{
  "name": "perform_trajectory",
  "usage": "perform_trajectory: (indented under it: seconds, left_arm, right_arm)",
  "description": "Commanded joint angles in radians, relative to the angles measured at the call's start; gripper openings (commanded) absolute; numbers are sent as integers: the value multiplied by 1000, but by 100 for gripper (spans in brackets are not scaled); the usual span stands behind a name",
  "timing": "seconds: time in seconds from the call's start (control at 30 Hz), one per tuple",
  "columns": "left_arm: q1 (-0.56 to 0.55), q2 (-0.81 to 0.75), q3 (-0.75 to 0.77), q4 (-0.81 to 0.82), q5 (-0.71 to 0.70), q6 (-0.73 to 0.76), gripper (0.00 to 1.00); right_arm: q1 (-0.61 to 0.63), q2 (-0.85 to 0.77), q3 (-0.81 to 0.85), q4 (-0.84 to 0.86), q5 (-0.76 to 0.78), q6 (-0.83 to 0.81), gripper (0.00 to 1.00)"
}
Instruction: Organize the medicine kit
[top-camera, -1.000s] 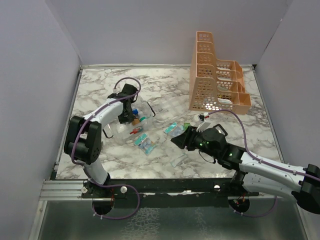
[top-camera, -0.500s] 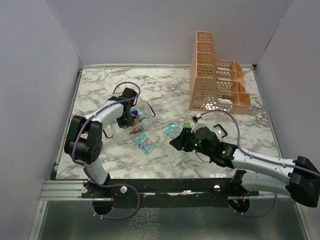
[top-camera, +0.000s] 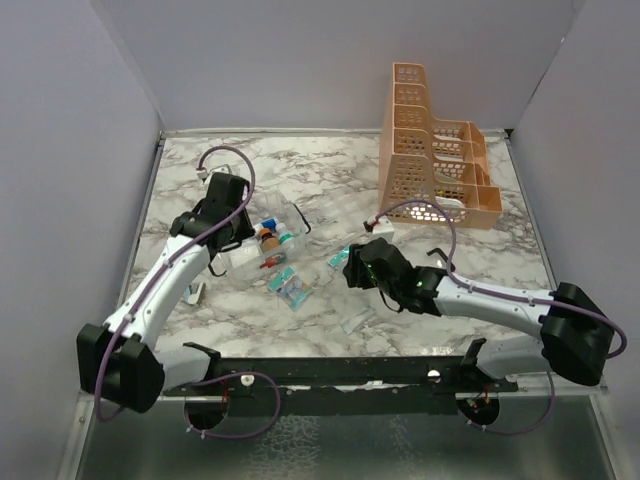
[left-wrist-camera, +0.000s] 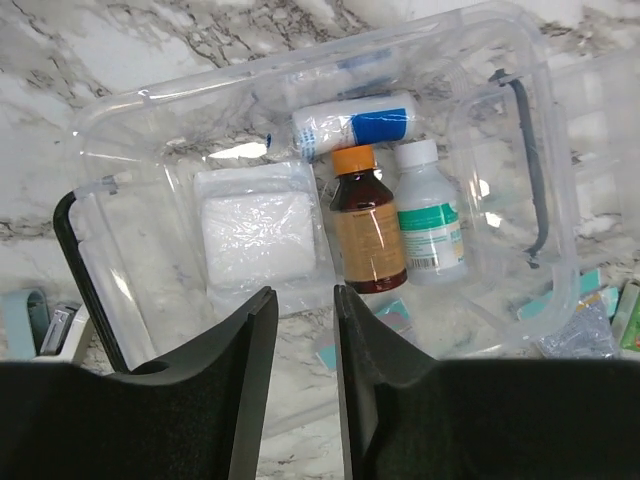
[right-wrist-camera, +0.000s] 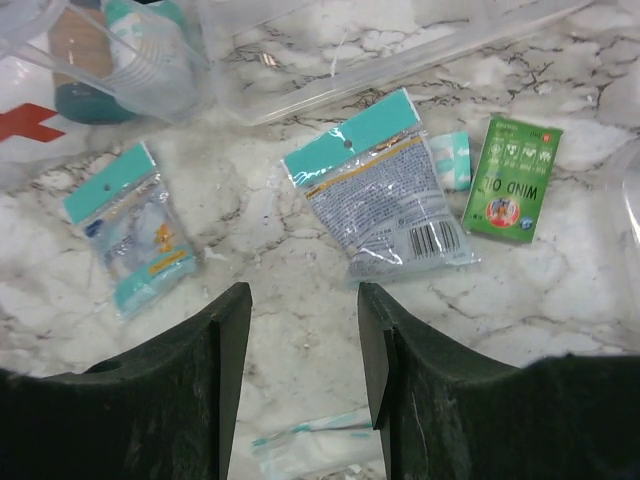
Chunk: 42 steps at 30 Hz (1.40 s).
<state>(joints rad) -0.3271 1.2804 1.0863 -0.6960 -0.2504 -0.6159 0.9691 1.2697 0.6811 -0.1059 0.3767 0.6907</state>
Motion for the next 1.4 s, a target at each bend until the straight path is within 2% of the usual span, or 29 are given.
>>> perform_trajectory:
  seconds: [0.0,0.1,0.2,0.37,0.5,0.77,0.9,1.03,1.37]
  left_arm:
    - [1,-184,-107,118,20,84,35]
    - [1,-344,-188,209,45,104,44]
    - [2,-458,-220,255,57,126,51]
    - [1,-551,-206,256,89,159,56]
    - [1,-581,-200,255,144,161,58]
    - [2,-544,-156,222,238,158,59]
    - [1,-524,-153,220,252,152,60]
    - [1,-517,-157,218,247,143,62]
    - [1,-494,-182,226,328,107,64]
  right_arm:
    - [-1,112,92,6,-27,-245,48]
    - [0,197,142,25,-187,-231,48]
    - [6,262,144,128,-350,-168,48]
    - [18,368,155,246,-455,-72,47]
    - [33,462,232,224,-420,-35,47]
    - [48,565,294,190,-341,-12,36]
    - [49,568,277,193,-307,2,24]
    - [49,537,237,236,-295,5,2]
    - [51,311,55,378,-282,74,1]
